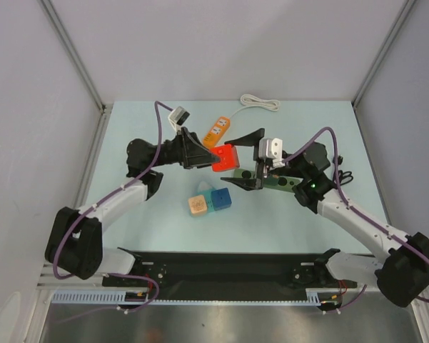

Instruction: Insert the plug

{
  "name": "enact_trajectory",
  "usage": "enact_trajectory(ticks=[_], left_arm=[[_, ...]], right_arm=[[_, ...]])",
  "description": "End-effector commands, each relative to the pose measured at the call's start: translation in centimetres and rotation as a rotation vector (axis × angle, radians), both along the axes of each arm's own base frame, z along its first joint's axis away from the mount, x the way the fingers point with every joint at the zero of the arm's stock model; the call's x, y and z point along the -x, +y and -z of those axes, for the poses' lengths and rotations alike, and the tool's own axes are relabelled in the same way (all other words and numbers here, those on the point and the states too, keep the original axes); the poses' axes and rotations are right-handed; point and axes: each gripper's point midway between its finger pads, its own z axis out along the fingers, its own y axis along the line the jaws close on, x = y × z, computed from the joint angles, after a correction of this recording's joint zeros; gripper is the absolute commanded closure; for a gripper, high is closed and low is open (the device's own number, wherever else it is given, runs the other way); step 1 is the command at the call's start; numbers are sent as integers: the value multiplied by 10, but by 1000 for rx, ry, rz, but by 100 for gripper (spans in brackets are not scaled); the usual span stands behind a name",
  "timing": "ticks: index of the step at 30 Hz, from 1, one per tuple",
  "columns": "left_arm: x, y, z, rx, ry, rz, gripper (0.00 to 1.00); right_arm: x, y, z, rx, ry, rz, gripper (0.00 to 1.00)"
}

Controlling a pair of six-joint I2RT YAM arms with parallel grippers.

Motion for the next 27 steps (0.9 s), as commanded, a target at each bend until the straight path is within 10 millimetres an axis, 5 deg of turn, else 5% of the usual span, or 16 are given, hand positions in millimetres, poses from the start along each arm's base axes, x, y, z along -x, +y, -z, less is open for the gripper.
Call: enact_trajectory(ticks=[1, 3, 8, 11, 13, 15, 16, 17, 27], left_arm=[[-19, -2, -8, -63, -108, -146, 100], [-28, 0, -16, -97, -138, -228, 100], [-66, 17, 5, -289, -116, -506, 100], [-77, 30, 12, -364, -99, -615, 100], [-84, 39, 16, -394, -84, -690, 100], [-85, 42, 21, -426, -94, -713, 100], [-89, 47, 27, -457, -89, -741, 100], [-89, 48, 27, -464, -95, -750, 99], [-84, 65, 29, -505, -126, -824, 100]], right_arm=[[-3, -14, -15, -30, 42, 100, 0], [-4, -18, -14, -19, 125, 128, 0], [-25, -49, -45, -45, 423, 441, 0], [-25, -49, -37, -6, 510, 522, 0], [-17, -42, -42, -11, 513, 552, 0], [-22, -36, -24, 68, 569, 623, 0], [-26, -36, -40, 40, 596, 673, 0], [-29, -31, -20, 116, 630, 704, 0], [-49, 6, 16, 251, 630, 756, 0]])
